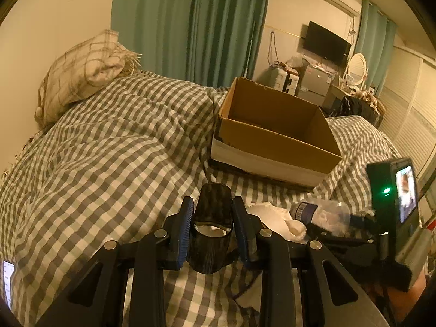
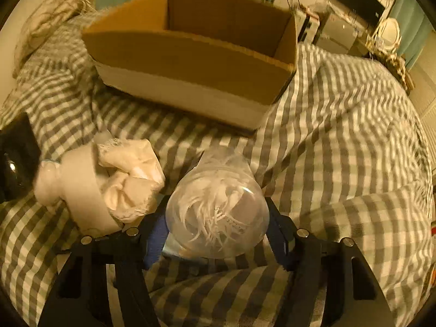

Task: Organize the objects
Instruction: 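Carry both cups into the cardboard box and open both grippers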

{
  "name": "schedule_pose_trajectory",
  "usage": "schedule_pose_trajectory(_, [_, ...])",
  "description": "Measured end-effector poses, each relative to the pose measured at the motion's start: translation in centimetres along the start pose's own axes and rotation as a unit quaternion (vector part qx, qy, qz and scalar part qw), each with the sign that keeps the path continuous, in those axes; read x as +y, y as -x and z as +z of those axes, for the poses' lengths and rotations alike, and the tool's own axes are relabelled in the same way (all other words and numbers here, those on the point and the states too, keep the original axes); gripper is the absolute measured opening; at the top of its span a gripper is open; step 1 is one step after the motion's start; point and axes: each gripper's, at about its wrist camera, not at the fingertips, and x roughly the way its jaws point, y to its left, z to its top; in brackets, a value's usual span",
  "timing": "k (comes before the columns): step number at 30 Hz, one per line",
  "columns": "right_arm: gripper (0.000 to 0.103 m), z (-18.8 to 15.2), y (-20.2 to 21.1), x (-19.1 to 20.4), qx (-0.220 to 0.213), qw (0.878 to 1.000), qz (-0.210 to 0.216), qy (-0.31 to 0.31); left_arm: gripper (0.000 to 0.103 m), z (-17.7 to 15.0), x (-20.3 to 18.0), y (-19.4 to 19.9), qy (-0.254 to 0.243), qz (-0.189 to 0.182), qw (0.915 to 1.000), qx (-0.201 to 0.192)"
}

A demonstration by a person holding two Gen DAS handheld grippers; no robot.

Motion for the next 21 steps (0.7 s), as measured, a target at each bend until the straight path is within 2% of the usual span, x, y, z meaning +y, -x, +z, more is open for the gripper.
schedule_pose_trajectory(5, [0.063,-0.6,4.5,-0.4,-0.065,0.998,0.009,0.009,0.029,1.1,-0.5,2.2,-0.001,-0.004,0.9998,-0.02])
schedule_pose_trajectory(9, [0.063,0.8,9.4,-1.8,-0.119,0.993,0.024,0.003,0.029,3.7,-2.0,4.4,-0.025,-0.007,0.9983,-0.051])
schedule_pose_trajectory(13, [0.063,3.9,14.1,-3.0,-0.172,0.985,0.03,0.003,0.029,7.7,-3.5,4.9,-0.035,-0.028,0.997,-0.064])
schedule_pose_trajectory(17, [0.063,7.5,17.3,-4.3,-0.212,0.977,0.029,0.007,0.028,11.8,-5.9,3.8,-0.073,-0.012,0.9939,-0.082])
schedule_pose_trajectory(21, [0.063,11.4,17.6,-5.2,-0.23,0.973,0.026,0.011,0.028,15.2,-7.1,0.7,-0.081,-0.026,0.9937,-0.073])
